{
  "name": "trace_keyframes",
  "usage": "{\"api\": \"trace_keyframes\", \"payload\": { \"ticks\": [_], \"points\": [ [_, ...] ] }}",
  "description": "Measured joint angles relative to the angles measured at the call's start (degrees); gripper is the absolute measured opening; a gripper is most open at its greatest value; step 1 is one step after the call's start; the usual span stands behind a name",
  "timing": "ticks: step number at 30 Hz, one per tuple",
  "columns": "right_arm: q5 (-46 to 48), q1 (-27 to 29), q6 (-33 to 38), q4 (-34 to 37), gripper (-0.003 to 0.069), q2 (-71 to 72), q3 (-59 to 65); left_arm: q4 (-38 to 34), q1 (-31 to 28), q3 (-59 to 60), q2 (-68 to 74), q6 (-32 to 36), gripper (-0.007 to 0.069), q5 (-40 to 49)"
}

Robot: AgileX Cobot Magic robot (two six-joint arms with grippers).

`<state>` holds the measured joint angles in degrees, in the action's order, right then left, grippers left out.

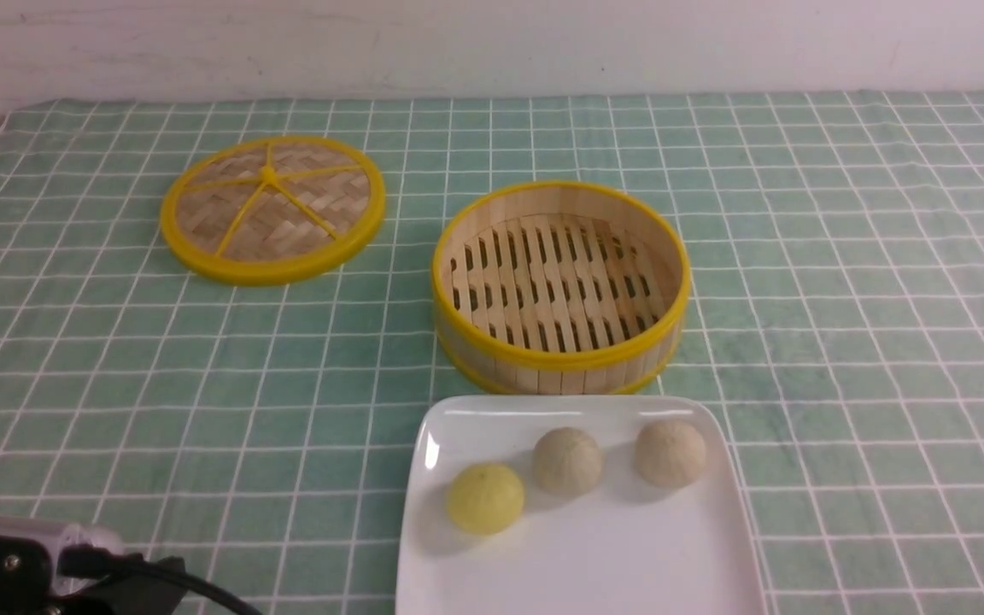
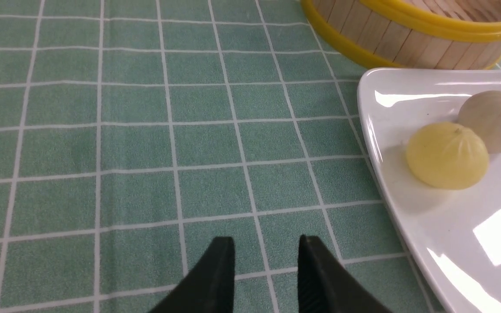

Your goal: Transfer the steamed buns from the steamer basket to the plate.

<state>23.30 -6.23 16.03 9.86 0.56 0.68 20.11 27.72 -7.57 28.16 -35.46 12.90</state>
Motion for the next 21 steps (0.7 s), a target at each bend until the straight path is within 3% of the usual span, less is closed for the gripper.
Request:
{"api": "trace_keyframes", "payload": {
  "ticks": [21],
  "points": [
    [0.1, 2.5, -4.2, -3.9, 0.0244, 0.0, 0.0, 0.0, 0.0, 0.0, 0.0, 0.0, 0.0240, 0.1]
  ]
}}
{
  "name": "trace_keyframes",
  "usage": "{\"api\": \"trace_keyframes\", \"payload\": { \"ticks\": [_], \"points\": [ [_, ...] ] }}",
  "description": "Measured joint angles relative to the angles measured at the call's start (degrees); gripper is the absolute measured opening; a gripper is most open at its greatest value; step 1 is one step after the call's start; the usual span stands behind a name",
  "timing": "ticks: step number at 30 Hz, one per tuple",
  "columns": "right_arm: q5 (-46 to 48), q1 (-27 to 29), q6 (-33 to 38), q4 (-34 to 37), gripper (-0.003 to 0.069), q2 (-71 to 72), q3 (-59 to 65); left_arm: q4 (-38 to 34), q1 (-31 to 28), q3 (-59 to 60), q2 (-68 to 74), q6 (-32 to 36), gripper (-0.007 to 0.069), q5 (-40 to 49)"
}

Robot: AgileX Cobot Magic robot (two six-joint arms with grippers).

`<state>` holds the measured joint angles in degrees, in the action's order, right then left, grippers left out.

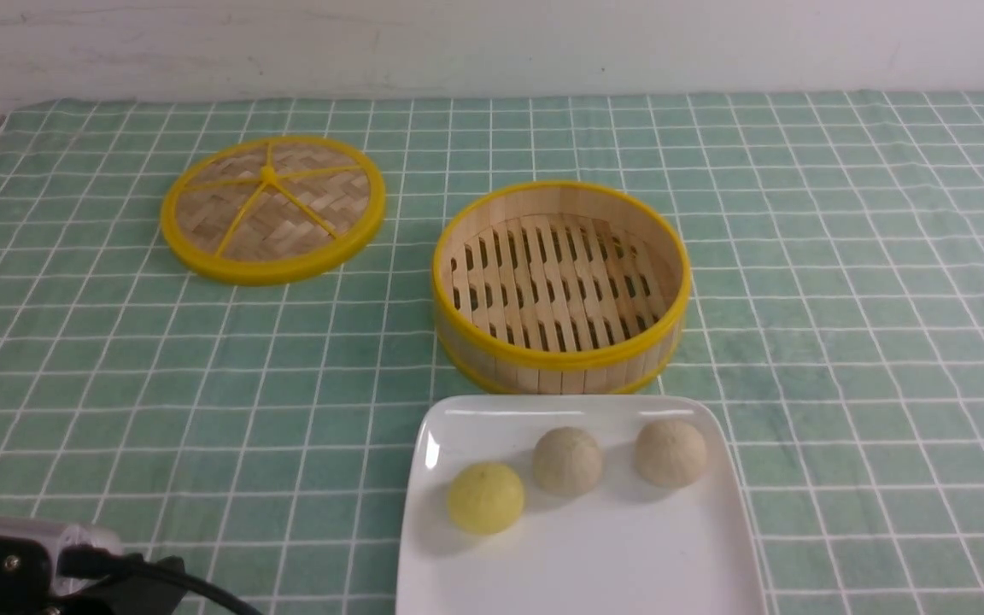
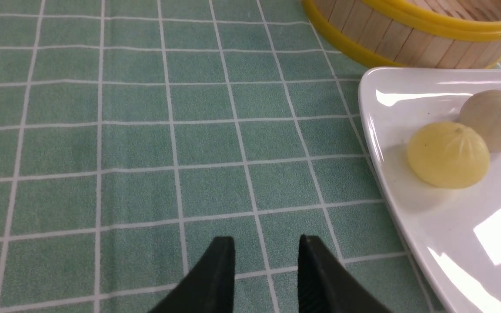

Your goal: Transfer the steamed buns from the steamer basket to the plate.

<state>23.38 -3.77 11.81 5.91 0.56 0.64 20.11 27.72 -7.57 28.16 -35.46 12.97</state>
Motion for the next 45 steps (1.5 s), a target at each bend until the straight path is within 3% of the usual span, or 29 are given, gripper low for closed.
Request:
{"api": "trace_keyframes", "payload": {
  "ticks": [29, 36, 45],
  "points": [
    [0.0, 0.0, -0.1, -0.2, 0.0244, 0.0, 0.0, 0.0, 0.0, 0.0, 0.0, 0.0, 0.0240, 0.0],
    [0.0, 0.0, -0.1, -0.2, 0.0244, 0.0, 0.0, 3.9, -0.1, 0.0, -1.4, 2.0, 0.0240, 2.1],
    [0.0, 0.0, -0.1, -0.2, 0.0244, 0.0, 0.0, 8.4, -7.8, 1.3, -15.6, 5.6, 0.0240, 3.4]
  ]
}}
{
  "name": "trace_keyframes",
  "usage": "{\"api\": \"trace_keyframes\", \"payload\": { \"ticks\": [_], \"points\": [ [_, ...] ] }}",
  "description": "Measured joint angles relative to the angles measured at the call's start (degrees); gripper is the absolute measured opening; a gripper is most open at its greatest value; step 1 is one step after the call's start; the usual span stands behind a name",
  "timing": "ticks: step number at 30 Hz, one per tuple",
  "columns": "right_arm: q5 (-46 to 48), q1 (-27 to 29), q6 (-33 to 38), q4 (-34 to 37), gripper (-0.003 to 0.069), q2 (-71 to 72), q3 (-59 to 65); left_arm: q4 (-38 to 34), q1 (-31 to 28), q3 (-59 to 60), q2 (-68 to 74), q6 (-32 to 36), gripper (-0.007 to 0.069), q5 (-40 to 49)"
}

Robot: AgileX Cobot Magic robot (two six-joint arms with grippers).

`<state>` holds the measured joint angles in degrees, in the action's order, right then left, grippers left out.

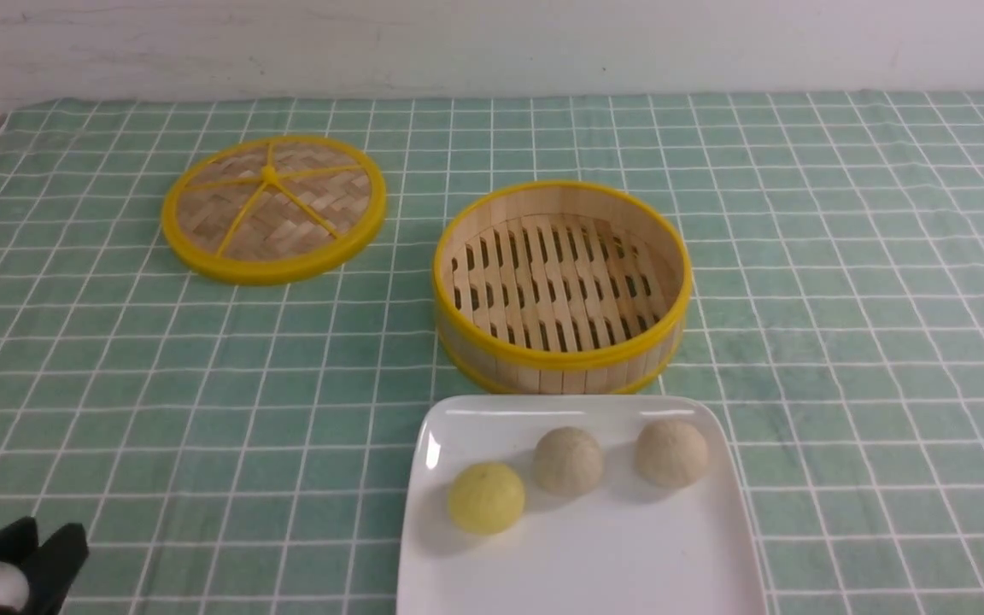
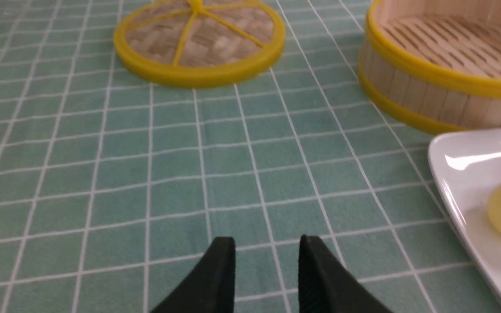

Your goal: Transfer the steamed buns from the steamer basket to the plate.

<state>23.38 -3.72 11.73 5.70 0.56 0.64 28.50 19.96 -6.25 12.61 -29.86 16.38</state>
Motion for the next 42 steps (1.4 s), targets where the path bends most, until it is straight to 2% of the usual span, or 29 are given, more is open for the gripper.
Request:
{"api": "trace_keyframes", "payload": {
  "ticks": [9, 15, 17, 26, 42],
  "points": [
    [0.0, 0.0, 0.0, 0.0, 0.0244, 0.0, 0.0, -4.3, -10.1, 7.7, -9.0, 0.2, 0.0240, -2.7],
    [0.0, 0.0, 0.0, 0.0, 0.0244, 0.0, 0.0, -8.6, -14.5, 7.8, -13.1, 0.3, 0.0240, 2.9],
    [0.0, 0.0, 0.0, 0.0, 0.0244, 0.0, 0.0, -10.1, -14.9, 7.8, -13.2, 1.3, 0.0240, 5.2],
    [0.0, 0.0, 0.0, 0.0, 0.0244, 0.0, 0.0, -13.6, -15.0, 7.7, -13.3, 10.1, 0.0240, 5.6],
    [0.0, 0.0, 0.0, 0.0, 0.0244, 0.0, 0.0, -13.7, -15.0, 7.7, -13.3, 12.6, 0.0240, 5.7]
  ]
}}
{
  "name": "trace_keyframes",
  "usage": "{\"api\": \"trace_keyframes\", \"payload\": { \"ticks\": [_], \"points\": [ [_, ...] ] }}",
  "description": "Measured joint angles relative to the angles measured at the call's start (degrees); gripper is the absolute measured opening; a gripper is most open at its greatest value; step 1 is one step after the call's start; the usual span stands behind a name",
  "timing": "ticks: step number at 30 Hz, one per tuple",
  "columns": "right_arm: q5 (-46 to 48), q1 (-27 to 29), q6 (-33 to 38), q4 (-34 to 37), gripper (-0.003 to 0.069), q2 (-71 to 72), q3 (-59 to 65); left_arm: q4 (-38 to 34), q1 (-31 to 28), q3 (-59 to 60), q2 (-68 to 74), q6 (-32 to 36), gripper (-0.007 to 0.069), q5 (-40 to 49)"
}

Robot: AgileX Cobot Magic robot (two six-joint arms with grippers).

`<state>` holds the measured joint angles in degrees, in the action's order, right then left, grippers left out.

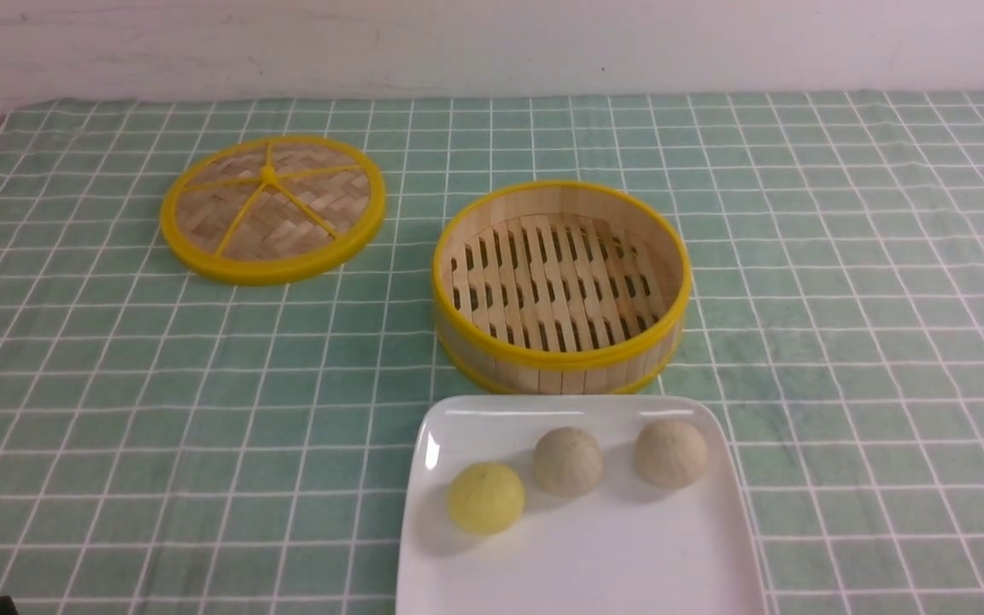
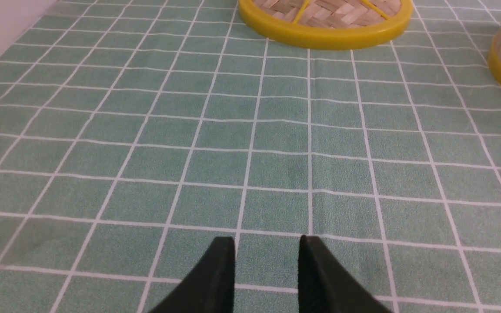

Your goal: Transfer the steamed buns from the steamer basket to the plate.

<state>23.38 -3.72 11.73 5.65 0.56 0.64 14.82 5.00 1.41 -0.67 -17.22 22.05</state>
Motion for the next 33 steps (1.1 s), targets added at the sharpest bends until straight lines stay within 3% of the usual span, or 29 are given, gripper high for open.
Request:
{"api": "trace_keyframes", "payload": {
  "ticks": [33],
  "points": [
    [0.0, 0.0, 0.0, 0.0, 0.0244, 0.0, 0.0, -7.0, 0.0, -0.1, 0.0, 5.3, 0.0240, -0.2]
  ]
}}
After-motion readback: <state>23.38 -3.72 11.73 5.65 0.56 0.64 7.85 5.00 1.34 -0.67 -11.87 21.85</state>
